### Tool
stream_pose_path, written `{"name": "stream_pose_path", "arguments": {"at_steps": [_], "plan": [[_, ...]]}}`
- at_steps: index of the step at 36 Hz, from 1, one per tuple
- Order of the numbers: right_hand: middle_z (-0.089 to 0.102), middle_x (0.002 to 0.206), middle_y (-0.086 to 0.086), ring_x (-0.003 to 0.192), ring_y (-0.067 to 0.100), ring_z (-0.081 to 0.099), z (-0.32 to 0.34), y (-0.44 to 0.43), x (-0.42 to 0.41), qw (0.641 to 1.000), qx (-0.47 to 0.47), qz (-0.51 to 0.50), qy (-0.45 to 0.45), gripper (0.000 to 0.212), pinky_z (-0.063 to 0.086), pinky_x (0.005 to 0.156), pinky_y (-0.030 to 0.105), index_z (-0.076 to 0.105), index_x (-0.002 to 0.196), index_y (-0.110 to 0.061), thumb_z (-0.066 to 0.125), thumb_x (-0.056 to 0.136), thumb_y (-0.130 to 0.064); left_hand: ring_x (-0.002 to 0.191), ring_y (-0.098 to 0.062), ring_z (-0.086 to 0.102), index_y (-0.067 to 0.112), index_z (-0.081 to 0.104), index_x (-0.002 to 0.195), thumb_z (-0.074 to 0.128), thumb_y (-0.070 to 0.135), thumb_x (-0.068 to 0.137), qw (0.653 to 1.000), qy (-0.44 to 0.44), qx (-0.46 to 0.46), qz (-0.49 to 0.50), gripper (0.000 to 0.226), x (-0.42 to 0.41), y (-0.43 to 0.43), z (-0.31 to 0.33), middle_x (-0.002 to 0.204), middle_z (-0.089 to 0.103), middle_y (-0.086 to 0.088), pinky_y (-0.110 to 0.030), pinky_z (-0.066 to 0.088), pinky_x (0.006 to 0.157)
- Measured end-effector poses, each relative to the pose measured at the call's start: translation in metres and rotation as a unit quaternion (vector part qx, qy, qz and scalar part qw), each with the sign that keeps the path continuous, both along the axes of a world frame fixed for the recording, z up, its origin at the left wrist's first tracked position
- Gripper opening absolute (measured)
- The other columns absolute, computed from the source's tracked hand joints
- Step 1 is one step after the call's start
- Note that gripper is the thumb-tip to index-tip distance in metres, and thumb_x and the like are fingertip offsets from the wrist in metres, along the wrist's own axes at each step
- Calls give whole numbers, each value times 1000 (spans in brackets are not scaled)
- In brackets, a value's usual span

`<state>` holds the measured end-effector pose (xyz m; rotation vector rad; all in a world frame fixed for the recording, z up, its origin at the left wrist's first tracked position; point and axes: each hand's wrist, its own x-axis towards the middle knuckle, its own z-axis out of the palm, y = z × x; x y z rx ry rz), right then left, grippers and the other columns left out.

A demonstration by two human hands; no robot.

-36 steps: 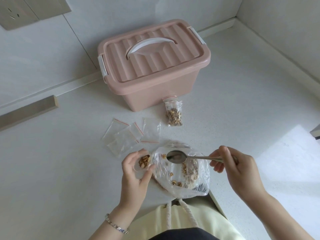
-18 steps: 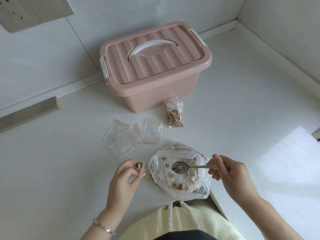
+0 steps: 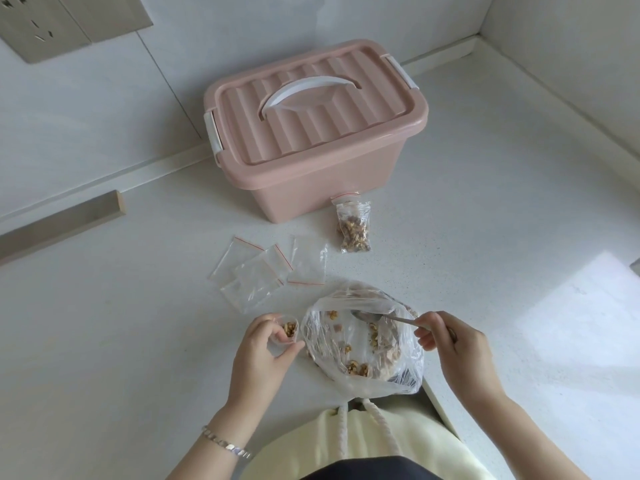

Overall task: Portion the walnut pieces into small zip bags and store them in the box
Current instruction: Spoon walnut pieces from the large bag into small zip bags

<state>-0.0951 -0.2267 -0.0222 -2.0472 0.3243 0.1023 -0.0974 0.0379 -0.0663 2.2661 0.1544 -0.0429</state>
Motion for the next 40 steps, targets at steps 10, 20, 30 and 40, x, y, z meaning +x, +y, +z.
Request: {"name": "stream_pose_path", "arguments": {"at_steps": [10,20,30,40], "plan": [[66,65,3,60,10,61,-19,12,1,996,66,4,63,30,53,63,25,66,72,-24,46,94,-20,107,0,51,36,46,94,74,20,75,992,50,-104,57,38,4,-13,2,107,59,17,1,31,80],[68,65,9,59,16,64,-22,13,-7,979,124,-7,158,34,55,62,28,67,75,-10,43,95,-24,120,-4,41,20,25,139,71,12,78,974,130,-179,50,76,2,-13,-8,116,56,9,1,27,86],[68,65,11,57,20,65,-26,23,-3,949,219,-35,223,37,55,57,27,64,77,-1,41,96,-23,106,-2,49,32,49,103,78,8,70,975,145,-163,48,50,4,-12,-14,102,57,10,2,30,79],[67,69,18,59,22,65,-19,-7,-6,926,263,-114,245,40,55,53,24,61,83,1,38,98,-27,106,21,36,38,42,98,80,11,68,981,136,-138,2,55,1,-14,-11,113,48,21,1,26,84]]}}
